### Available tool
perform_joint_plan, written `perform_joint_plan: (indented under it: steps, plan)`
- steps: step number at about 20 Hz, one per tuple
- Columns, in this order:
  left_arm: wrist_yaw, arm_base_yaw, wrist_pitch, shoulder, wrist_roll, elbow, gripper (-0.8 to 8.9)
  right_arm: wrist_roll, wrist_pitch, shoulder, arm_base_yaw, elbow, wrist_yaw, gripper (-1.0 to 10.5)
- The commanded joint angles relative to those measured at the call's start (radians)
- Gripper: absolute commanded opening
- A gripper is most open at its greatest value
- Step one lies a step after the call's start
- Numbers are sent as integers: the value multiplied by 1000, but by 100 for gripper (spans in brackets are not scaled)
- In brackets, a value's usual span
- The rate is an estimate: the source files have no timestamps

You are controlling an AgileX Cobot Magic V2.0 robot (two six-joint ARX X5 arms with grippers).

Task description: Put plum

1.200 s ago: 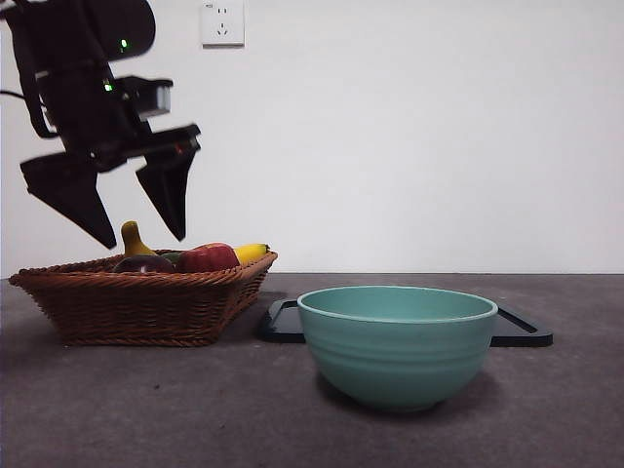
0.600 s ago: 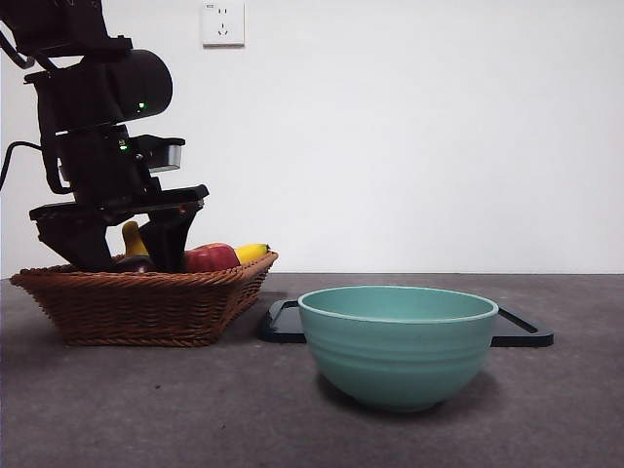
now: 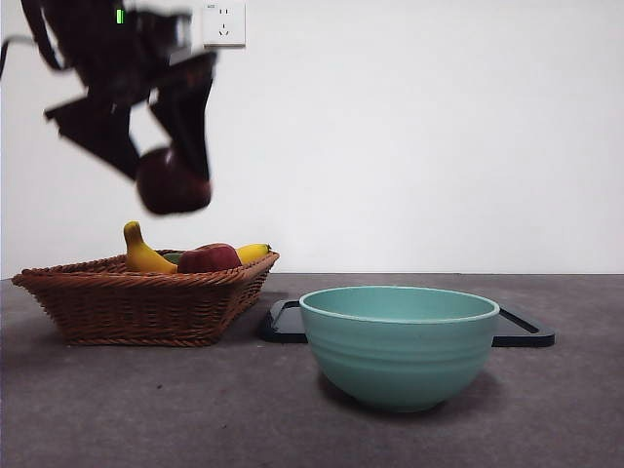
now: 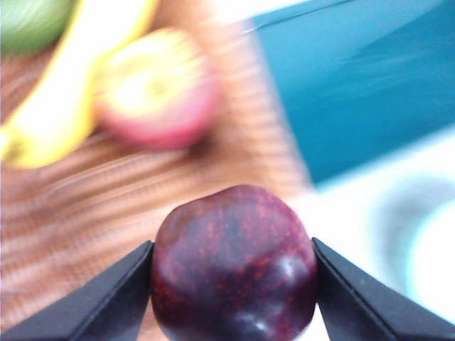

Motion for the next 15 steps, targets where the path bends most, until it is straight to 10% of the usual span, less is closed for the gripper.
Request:
perform_joint_plan:
  steps: [1,7,15]
  plan:
    - [42,-90,-6,-56,-2,21,302,10,9,5,4,20,-3,425]
    - [46,-401,100,4,2,21,302,10,8,5,4,20,-3,425]
    - [-5,-466,159,246,57,21,302,10,0,5,4,20,-3,425]
